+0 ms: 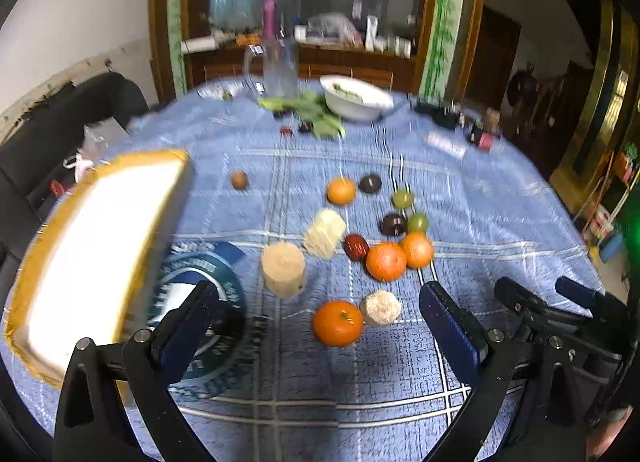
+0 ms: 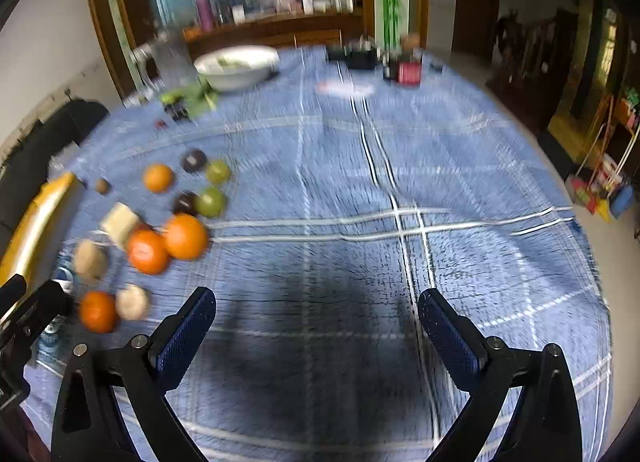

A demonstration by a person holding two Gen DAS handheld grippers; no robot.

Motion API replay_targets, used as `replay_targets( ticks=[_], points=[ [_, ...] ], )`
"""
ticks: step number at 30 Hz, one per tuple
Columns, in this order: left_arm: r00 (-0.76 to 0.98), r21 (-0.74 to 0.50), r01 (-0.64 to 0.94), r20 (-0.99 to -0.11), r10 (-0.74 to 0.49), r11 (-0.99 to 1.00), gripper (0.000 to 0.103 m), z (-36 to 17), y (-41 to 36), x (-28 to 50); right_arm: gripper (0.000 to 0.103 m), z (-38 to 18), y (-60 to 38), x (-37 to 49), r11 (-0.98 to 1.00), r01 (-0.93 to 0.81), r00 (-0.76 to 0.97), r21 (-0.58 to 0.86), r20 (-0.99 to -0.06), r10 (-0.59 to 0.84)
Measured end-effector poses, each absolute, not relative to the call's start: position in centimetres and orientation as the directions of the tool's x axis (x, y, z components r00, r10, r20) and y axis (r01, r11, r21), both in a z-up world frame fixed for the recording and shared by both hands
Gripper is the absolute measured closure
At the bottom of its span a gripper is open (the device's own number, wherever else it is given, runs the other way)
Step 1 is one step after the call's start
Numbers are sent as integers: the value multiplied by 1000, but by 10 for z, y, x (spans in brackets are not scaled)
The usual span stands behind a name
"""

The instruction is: Organize fruits

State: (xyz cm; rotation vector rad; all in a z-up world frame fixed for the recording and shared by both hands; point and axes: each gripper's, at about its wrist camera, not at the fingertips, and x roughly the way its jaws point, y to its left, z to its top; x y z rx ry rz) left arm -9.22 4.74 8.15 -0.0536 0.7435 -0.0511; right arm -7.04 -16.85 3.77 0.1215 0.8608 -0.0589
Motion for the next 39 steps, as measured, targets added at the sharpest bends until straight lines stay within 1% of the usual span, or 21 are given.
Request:
replay_targets(
  ticks=[2, 4, 6, 9, 12, 14, 26, 39],
  points=[
    [746, -84, -9, -664, -50, 996, 2, 86, 55, -97, 1, 49, -159, -88, 990, 101, 702, 95, -712, -3],
    [735, -110, -10, -675, -67, 994, 2, 88, 61, -99, 1, 56, -148, -104, 990, 99, 740, 96, -673, -9],
    [732, -108, 4, -677, -76, 994, 3, 90, 61, -104, 1, 60, -137, -114, 992, 98, 761, 83, -648, -21],
    [741, -61, 0, -670, -41, 998, 2, 94, 60, -114, 1, 66, -123, -126, 995, 85, 788, 50, -615, -36],
    [728, -88, 25, -682, -78, 996, 2, 94, 61, -120, 1, 71, -116, -133, 996, 78, 805, 31, -592, -45],
    [729, -98, 37, -678, -94, 995, 2, 95, 61, -125, 1, 72, -114, -136, 997, 80, 807, 25, -588, -50],
    [767, -16, 109, -635, -94, 994, 2, 102, 44, -144, 1, 66, -106, -141, 997, 76, 800, 22, -598, -48],
    [730, -36, 100, -677, -98, 994, 2, 87, 49, -129, 1, 52, -105, -131, 997, 69, 771, 33, -635, -32]
  ],
)
